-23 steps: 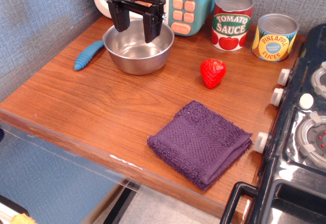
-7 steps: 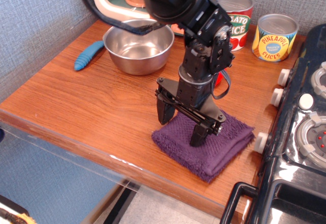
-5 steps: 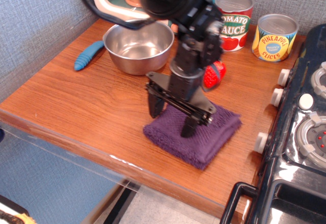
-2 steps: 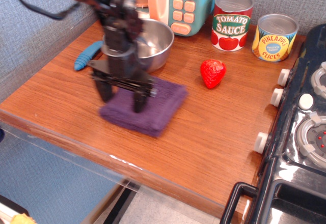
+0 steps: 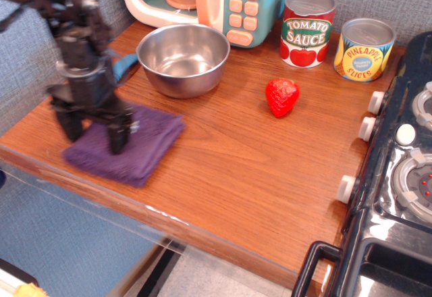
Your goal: Move the purple towel to the left of the table in front of the pot.
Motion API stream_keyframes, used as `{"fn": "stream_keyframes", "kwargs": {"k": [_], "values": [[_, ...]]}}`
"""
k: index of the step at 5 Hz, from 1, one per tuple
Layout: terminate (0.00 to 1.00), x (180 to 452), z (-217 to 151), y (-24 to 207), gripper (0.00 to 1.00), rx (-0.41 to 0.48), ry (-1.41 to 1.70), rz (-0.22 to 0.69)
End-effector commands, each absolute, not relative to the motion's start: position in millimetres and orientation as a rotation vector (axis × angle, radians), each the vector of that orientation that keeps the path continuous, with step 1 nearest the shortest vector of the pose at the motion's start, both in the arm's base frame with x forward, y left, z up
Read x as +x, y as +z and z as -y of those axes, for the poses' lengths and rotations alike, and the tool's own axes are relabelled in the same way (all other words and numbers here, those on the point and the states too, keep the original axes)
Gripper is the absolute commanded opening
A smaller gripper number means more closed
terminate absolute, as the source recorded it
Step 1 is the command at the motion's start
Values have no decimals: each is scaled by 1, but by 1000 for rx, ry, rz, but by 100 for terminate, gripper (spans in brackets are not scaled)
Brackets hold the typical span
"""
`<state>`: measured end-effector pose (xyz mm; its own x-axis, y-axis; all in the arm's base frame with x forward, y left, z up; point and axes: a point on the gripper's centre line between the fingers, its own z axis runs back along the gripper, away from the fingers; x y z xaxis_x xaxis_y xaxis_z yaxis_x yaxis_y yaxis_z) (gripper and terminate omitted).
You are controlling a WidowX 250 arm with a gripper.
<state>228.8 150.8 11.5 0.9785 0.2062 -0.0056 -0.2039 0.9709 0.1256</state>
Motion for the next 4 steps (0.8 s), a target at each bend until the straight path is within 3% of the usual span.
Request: {"fn": "stream_keyframes", "kwargs": {"k": [1, 3, 4], "values": [[0, 220, -162, 21, 100, 109, 154, 26], [0, 255, -131, 69, 100, 45, 6, 190], [0, 260, -123, 90, 100, 21, -3, 193]]}}
